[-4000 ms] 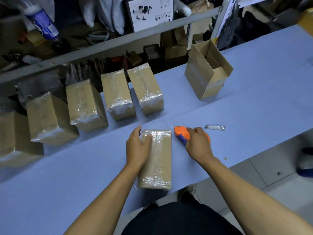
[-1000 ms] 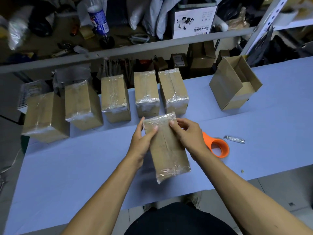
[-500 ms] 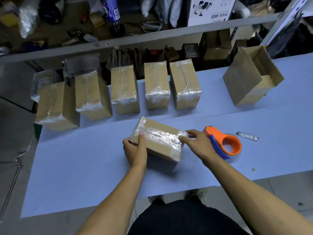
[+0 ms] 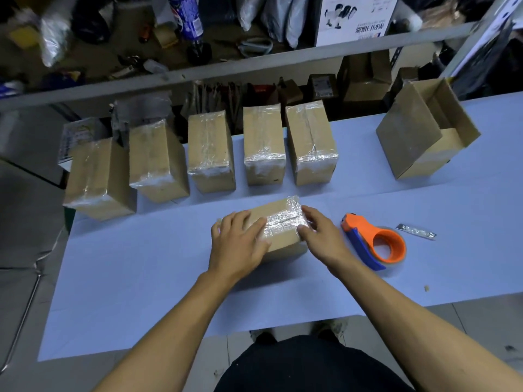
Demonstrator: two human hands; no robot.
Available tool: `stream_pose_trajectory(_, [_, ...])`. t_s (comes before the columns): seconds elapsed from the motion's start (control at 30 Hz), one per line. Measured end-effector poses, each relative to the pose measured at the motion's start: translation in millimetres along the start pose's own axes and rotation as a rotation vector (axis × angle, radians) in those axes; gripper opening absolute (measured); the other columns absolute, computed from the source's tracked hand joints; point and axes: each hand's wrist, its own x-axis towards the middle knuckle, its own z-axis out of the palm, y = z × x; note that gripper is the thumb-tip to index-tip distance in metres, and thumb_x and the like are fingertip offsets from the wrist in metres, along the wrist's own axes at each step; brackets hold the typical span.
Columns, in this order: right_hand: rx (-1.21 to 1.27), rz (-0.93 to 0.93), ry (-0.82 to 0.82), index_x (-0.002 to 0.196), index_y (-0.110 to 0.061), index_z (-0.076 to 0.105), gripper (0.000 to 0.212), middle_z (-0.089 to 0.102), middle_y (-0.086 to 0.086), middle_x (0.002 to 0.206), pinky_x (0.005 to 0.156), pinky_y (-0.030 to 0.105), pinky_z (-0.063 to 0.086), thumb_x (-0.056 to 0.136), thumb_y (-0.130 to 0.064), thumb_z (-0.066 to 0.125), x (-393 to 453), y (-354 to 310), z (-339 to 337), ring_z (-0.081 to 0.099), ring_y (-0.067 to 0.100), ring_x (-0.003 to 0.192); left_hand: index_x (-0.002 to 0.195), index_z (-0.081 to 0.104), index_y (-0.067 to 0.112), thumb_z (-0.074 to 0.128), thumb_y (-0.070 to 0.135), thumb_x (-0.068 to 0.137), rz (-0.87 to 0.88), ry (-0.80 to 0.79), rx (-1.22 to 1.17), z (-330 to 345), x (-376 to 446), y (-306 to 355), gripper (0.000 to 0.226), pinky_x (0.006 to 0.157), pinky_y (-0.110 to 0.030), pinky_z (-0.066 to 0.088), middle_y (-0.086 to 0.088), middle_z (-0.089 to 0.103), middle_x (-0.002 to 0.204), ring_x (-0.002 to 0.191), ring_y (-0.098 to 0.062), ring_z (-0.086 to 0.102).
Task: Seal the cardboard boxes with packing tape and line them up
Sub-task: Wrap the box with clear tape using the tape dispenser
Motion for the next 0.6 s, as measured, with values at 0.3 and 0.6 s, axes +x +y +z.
stream_pose_trajectory(0.3, [-0.529,0.166,0.271,0.127,-0.004,0.054,0.04,0.058,0.023,0.12,0.087,0.039,0.043,0.093,-0.024,0.059,10,37,-63,0.056,0.04,0.111,0.151,0.026,0.044,0.012,0.058,0.089,0.2,-0.245,0.07,9,14,27,0.065,0.115,-0.057,0.015,0.004,0.006,0.166,0.151,-0.03,0.007])
stream_pose_trajectory(0.6, [-0.781,0.255,0.197,0.131,-0.004,0.038,0.056,0.05,0.026,0.118,0.061,0.035,0.035,0.08,-0.001,0.06,3,78,-81,0.058,0.042,0.094,0.15,0.02,0.05,0.035,0.068,0.091,-0.013,-0.165,-0.001,22,0,65,0.064,0.087,-0.037,0.047,0.006,0.005,0.162,0.124,-0.028,0.029])
